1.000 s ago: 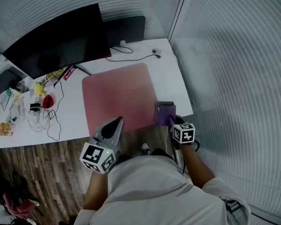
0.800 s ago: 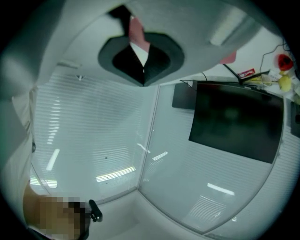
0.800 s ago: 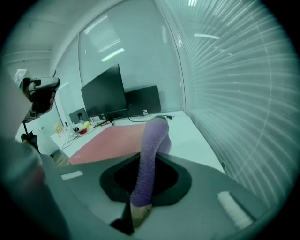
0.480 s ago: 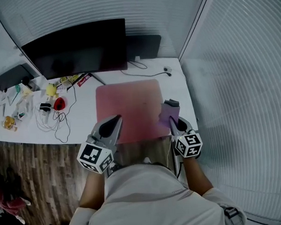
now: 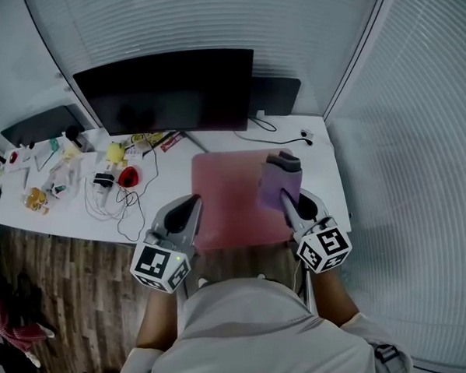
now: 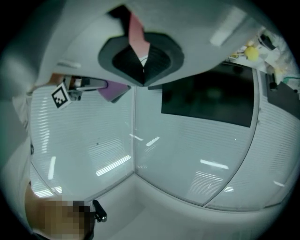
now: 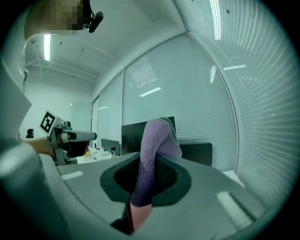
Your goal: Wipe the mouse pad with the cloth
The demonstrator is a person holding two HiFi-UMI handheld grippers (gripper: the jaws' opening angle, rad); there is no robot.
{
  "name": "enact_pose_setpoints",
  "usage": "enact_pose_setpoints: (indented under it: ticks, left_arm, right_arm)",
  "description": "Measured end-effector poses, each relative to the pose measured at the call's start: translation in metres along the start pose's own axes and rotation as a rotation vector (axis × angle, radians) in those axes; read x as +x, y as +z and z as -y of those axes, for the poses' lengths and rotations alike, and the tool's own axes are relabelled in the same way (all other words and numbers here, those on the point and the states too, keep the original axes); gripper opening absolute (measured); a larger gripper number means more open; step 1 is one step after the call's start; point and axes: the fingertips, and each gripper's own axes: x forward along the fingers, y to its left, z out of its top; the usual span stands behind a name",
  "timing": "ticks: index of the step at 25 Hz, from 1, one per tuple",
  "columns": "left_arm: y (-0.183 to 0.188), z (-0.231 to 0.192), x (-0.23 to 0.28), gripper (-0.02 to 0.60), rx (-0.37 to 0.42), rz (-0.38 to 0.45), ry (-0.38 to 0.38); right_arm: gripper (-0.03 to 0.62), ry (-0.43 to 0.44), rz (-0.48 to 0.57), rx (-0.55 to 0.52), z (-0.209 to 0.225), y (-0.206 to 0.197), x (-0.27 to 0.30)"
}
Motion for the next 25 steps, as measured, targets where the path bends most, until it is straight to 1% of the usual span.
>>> enact_pose_setpoints:
  ticks: [5, 9, 15, 25]
  left_arm:
    - [0.006, -0.016, -0.015, 0.002, 0.000, 0.019, 0.020]
    - [0.008, -0.020, -0.023, 0.002, 0.008, 0.022, 0.025]
    - [0.011, -0.016, -0.034, 0.002, 0.000, 0.028, 0.027]
    - [0.005, -0.013, -0.047, 0.002, -0.003, 0.014, 0.052]
  right_arm:
    - [0.041, 0.038, -0.007, -0.005, -0.022, 0.007, 0.012]
    - [0.041, 0.069, 0.003, 0.016, -0.033, 0.011, 0.016]
    - [0.041, 0.111, 0.004, 0.032, -0.049, 0.008, 0.018]
    - [0.041, 0.127, -0.008, 0.041, -0.057, 0.002, 0.011]
